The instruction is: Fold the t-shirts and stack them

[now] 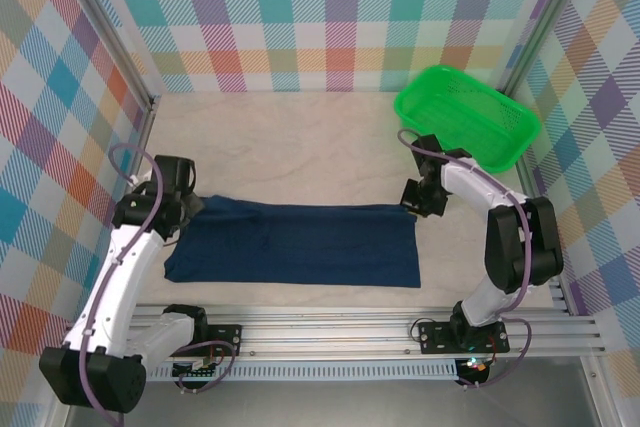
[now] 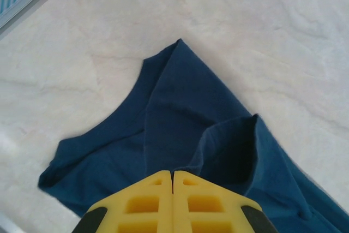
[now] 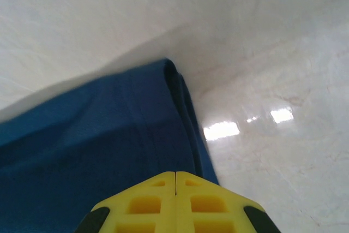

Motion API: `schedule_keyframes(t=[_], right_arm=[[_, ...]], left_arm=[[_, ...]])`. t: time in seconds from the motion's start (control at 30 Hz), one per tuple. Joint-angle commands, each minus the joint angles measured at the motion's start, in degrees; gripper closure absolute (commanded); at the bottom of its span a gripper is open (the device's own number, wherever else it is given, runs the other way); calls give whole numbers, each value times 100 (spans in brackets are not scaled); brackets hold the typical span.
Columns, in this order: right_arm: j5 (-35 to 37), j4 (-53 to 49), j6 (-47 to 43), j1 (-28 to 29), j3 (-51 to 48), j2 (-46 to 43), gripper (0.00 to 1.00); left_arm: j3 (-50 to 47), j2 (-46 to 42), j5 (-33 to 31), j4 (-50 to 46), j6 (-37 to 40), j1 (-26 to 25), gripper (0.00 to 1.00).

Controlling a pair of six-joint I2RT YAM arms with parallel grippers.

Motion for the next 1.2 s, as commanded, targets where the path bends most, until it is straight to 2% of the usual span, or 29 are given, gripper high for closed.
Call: schedule_keyframes(t=[0.0, 0.13, 0.27, 0.7, 1.17], right_arm=[[-15, -156, 89, -2, -158, -172, 100], [106, -197, 97, 1, -216, -191, 100], [18, -149, 107, -1, -247, -198, 100], [-206, -173, 146, 79, -387, -3, 100], [-87, -303, 165, 106, -554, -75, 100]], left_arm=[[-148, -290, -385, -469, -300, -11, 100], [-363, -558, -384, -699, -457, -12, 100], [-664, -707, -168, -546, -459, -11, 100], [-1238, -404, 133, -301, -467, -29, 100], [-1476, -177, -215, -271, -544, -40, 100]])
